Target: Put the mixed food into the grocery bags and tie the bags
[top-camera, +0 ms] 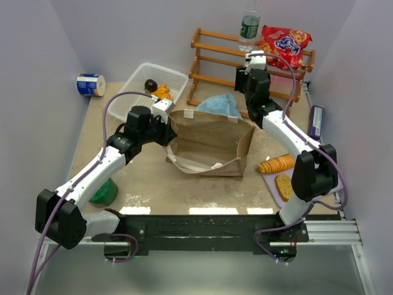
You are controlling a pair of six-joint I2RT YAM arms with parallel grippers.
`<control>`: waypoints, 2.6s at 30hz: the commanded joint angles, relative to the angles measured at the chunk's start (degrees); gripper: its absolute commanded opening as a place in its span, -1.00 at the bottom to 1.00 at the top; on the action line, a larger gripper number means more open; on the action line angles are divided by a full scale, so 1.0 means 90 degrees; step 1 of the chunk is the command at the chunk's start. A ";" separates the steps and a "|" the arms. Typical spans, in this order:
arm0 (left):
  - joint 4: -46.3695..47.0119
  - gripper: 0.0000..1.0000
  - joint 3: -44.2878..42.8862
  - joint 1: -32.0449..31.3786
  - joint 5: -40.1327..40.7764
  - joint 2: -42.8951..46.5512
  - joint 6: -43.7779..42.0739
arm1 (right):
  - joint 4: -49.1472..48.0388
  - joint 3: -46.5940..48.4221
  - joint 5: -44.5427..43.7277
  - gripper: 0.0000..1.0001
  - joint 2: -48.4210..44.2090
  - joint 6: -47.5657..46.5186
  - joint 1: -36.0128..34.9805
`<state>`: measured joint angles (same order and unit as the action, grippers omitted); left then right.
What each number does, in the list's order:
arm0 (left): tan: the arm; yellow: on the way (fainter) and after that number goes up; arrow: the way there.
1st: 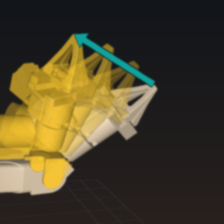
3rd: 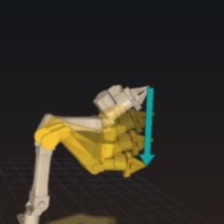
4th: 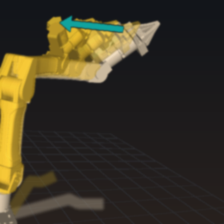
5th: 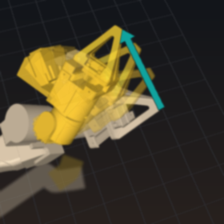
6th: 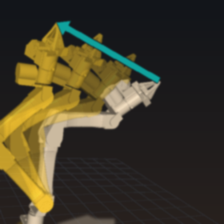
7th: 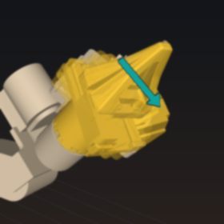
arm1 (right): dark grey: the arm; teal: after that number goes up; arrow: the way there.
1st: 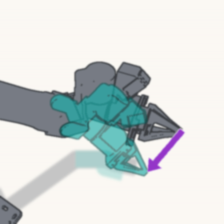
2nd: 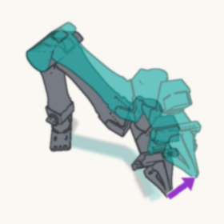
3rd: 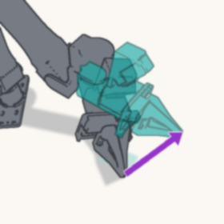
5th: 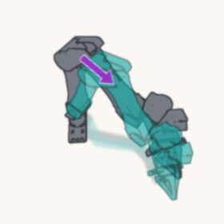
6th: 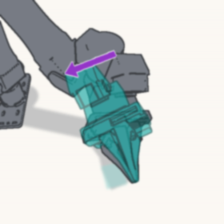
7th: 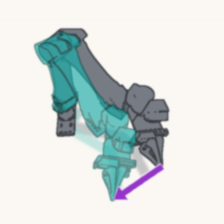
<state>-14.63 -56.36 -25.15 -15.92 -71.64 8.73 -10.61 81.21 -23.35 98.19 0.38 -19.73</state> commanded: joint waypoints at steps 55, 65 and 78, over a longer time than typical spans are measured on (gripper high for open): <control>-0.0083 -1.00 0.0041 0.0011 0.0304 0.0059 -0.0287 | 0.3093 -0.1738 -0.0032 -0.39 -0.0207 0.0621 -0.3297; -0.0093 -1.00 0.0041 0.0011 0.0295 0.0079 -0.0287 | 0.2907 -0.1924 -0.0011 0.85 -0.0636 0.0641 -0.3384; -0.0103 -1.00 0.0032 0.0011 0.0275 0.0079 -0.0287 | 0.2634 -0.1583 -0.1104 0.94 -0.2393 0.0768 -0.3990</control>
<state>-14.68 -56.36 -25.15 -14.48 -71.55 7.66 15.75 63.07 -27.33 80.86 5.67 -56.12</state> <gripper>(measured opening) 0.044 0.954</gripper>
